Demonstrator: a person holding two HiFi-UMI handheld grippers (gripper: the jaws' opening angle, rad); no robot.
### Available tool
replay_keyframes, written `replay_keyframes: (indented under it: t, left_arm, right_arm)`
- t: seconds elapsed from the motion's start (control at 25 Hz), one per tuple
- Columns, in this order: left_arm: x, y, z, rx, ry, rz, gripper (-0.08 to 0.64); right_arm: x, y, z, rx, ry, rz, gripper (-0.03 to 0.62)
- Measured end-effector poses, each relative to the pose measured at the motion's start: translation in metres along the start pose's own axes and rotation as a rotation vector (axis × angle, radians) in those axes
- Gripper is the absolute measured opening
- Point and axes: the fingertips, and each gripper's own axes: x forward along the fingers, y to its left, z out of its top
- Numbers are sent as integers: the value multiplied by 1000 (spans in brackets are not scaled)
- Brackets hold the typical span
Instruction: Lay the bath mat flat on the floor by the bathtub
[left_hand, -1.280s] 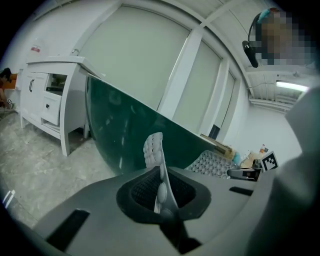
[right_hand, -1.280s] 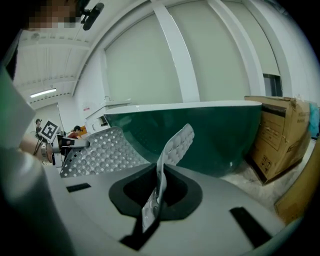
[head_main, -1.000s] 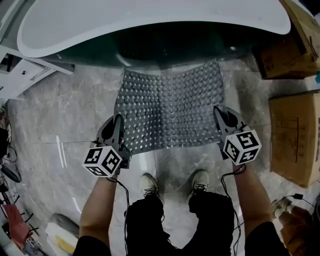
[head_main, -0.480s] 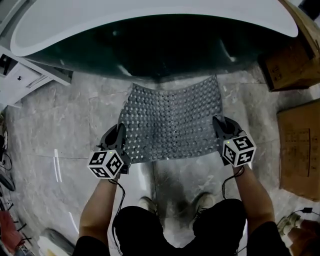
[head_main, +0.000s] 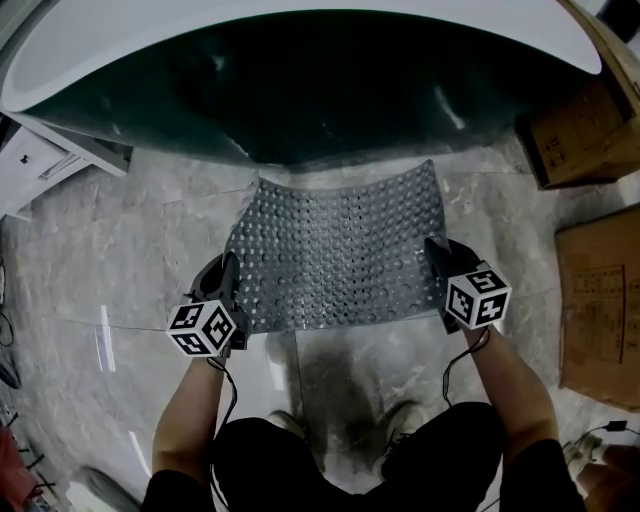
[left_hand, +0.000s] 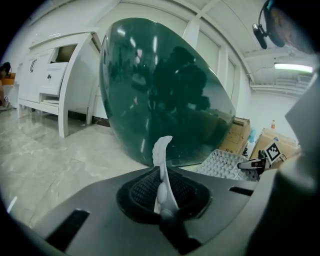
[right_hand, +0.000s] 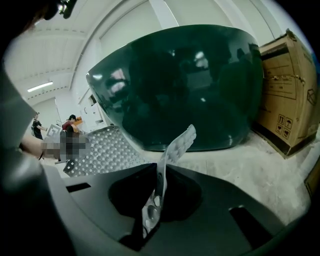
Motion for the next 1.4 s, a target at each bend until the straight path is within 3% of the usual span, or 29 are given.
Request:
replay_keyframes:
  t: [0.44,0.68,0.8,0.88,1.08,1.24,1.32,1.4]
  left_arm:
    - [18,22,-34,10,78,100,31]
    - [22,33,-50,48,127,175,31]
    - [22,38,-57,65,146,194,34]
    - [20,40,-60,69,145,204,52]
    - [15,43,-59,84,129,204,52]
    - [16,36,-55,75,114,182,52]
    - [18,31,-51,72,105,161,49]
    - [20,23,-46,79,98,133,26]
  right_arm:
    - [15,-33,-43,69,80,-109,31]
    - [17,-45,-55,39,141,-193,51]
    - [16,-50,-61,26,169,-217,74]
    - [15,-53,-67,33,194,-229,151]
    - [7,-68,-65,36,176,-314,178]
    - [2,-63,-45,30,91,-298,153]
    - [2,-52,-35,-1,52,-269,56]
    - [3,-39,-24,-56,19,-240,18]
